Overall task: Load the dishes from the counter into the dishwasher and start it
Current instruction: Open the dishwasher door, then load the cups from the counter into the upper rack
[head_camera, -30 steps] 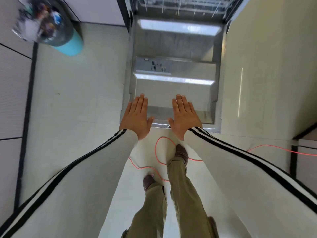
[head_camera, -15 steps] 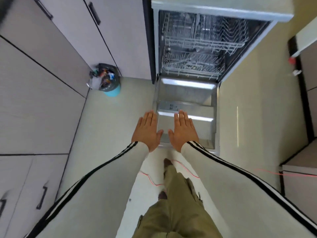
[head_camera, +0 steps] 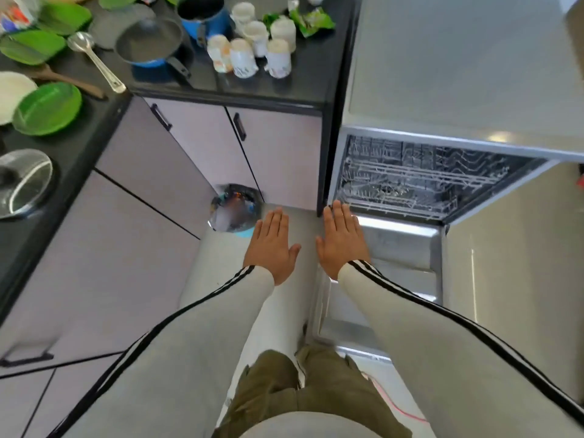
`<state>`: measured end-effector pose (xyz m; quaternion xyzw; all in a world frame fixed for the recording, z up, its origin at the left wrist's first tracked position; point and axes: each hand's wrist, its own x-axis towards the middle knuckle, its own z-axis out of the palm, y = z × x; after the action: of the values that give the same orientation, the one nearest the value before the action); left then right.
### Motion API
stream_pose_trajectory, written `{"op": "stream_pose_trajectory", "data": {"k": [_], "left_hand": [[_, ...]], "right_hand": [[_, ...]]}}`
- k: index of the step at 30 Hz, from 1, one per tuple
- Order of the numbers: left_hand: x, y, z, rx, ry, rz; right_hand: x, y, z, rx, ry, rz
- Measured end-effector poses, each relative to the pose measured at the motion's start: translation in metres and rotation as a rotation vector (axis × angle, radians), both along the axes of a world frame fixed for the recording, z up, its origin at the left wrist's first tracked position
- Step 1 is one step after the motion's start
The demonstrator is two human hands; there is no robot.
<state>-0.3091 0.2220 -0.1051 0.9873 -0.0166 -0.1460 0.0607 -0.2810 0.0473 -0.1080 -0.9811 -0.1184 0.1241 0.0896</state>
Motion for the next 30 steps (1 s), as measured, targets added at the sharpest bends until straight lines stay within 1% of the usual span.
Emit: {"op": "stream_pose_trajectory", "data": {"k": [5, 9, 14, 18, 22, 24, 26, 30], "left_hand": [[0.088, 0.055, 0.031, -0.024, -0.093, -0.012], [0.171, 0.106, 0.041, -0.008, -0.168, -0.036], [0.276, 0.166, 0.060, -0.037, -0.254, -0.062], [0.341, 0.190, 0.080, -0.077, -0.340, -0.095], [0.390, 0.202, 0.094, -0.098, -0.381, -0.161], [0.411, 0.204, 0.098, -0.098, -0.385, -0.177], [0.431, 0.205, 0.099, -0.058, -0.371, -0.172], [0.462, 0.201, 0.103, 0.043, -0.315, -0.185]], "right_hand": [[0.087, 0.053, 0.030, 0.032, -0.100, -0.006], [0.159, 0.103, 0.043, 0.050, -0.167, -0.034], [0.247, 0.163, 0.066, 0.076, -0.229, -0.086], [0.306, 0.190, 0.087, 0.115, -0.311, -0.157], [0.361, 0.199, 0.096, 0.148, -0.361, -0.266], [0.384, 0.199, 0.096, 0.175, -0.345, -0.334], [0.404, 0.197, 0.095, 0.195, -0.302, -0.375], [0.429, 0.189, 0.088, 0.202, -0.217, -0.375]]}}
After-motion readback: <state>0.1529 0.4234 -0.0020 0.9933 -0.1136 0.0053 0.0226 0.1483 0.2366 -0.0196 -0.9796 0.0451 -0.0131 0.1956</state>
